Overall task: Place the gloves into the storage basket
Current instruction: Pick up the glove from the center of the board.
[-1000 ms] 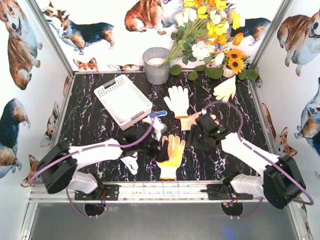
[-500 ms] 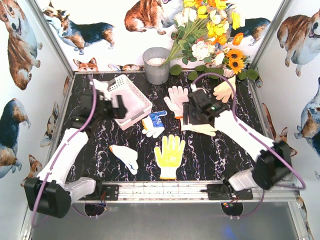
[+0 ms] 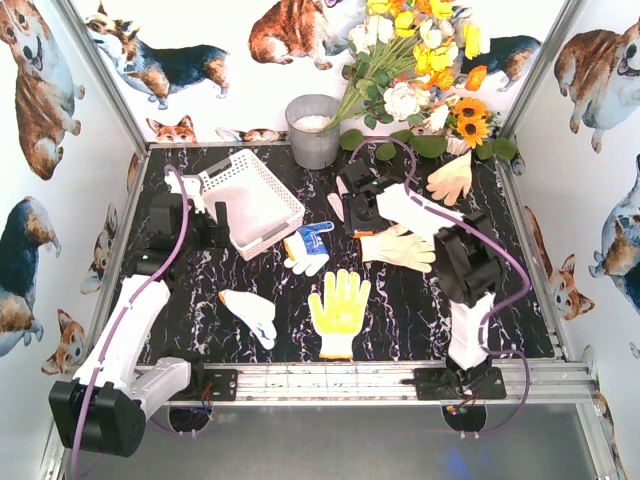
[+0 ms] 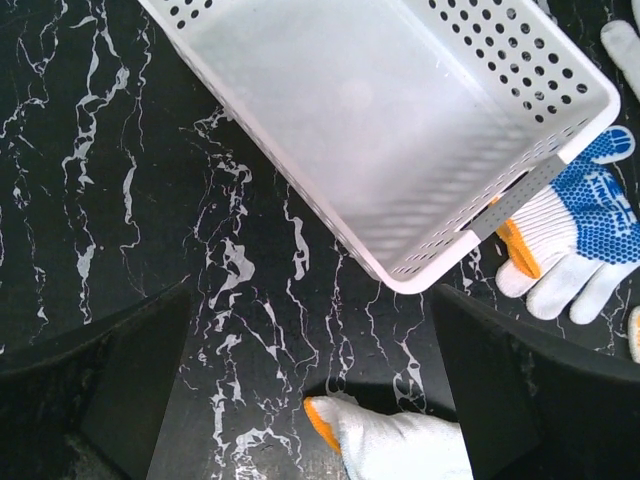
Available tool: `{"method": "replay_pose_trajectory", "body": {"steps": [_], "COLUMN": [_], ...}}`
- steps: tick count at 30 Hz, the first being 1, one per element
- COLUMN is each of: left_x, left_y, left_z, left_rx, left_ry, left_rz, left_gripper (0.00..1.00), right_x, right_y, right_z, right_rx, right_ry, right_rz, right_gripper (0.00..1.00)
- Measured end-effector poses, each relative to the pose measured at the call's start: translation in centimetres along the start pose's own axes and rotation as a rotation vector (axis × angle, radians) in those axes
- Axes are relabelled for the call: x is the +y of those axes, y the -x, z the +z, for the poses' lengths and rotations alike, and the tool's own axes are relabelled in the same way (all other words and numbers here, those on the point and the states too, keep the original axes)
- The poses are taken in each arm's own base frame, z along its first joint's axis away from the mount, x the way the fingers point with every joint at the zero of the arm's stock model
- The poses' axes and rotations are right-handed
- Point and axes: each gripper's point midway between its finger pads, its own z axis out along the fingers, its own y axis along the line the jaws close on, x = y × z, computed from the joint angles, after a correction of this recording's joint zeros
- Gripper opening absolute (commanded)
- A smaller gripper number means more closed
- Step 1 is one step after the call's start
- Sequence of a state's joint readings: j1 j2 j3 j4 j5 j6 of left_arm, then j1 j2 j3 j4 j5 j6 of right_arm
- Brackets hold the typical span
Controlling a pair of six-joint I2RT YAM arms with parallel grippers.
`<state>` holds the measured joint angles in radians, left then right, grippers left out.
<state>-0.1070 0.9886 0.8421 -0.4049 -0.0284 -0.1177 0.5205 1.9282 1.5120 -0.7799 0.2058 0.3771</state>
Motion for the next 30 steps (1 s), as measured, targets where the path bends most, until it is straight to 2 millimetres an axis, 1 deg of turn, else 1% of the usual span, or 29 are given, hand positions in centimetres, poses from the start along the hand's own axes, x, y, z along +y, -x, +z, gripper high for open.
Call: {"method": "replay_pose_trajectory", "body": {"steps": [4,11,14,16,17,19,20,22,27,30], "left_x": [0.0,-0.4,-0.5,-0.6,-0.7,-0.8,-0.9,-0.8,-0.9,-1.2], "left_y": [-0.1,0.3,0.2,0.2,0.2,0.2,0.2,0.2,0.2,0.3], "left_z": [0.5,0.4,0.3,0.2,0.2,0.2,0.2,0.2,0.2,0.2], "left_rx": [0.006,-0.011,-0.02,-0.02,-0.02,-0.02,-0.02,-0.02,-0.02,-0.023], "left_ry": [-0.001,-0.018,-0.022,-0.024,-0.025,-0.029,-0.029,-0.028,-0.033,-0.046], "left_rz": [0.007,0.012,0.018,0.024,0.028,0.031,0.031,0.032,0.034,0.035], "left_gripper": [0.98,0.99,0.99,0.99,0.99,0.99,0.99,0.99,0.98,0.98], "right_x": [0.8,2.3,2.6,2.5,2.3,2.0,1.8,1.7,1.8,2.3], "right_y": [0.5,1.3,1.4,1.2,1.0,1.1,1.1,1.2,1.5,2.3], "right_z": [1.7,3.7,4.8,5.6,5.9,5.9,5.9,5.8,5.0,3.6], "right_rx": [0.033,0.064,0.082,0.101,0.108,0.107,0.108,0.11,0.116,0.113], "right_ry": [0.011,0.031,0.021,0.003,-0.011,-0.033,-0.041,-0.05,-0.042,-0.025], "right_rz": [0.021,0.045,0.042,0.038,0.033,0.029,0.027,0.025,-0.015,-0.064], "right_gripper": [0.54,0.51,0.43,0.32,0.25,0.11,0.05,0.0,0.0,0.0]}}
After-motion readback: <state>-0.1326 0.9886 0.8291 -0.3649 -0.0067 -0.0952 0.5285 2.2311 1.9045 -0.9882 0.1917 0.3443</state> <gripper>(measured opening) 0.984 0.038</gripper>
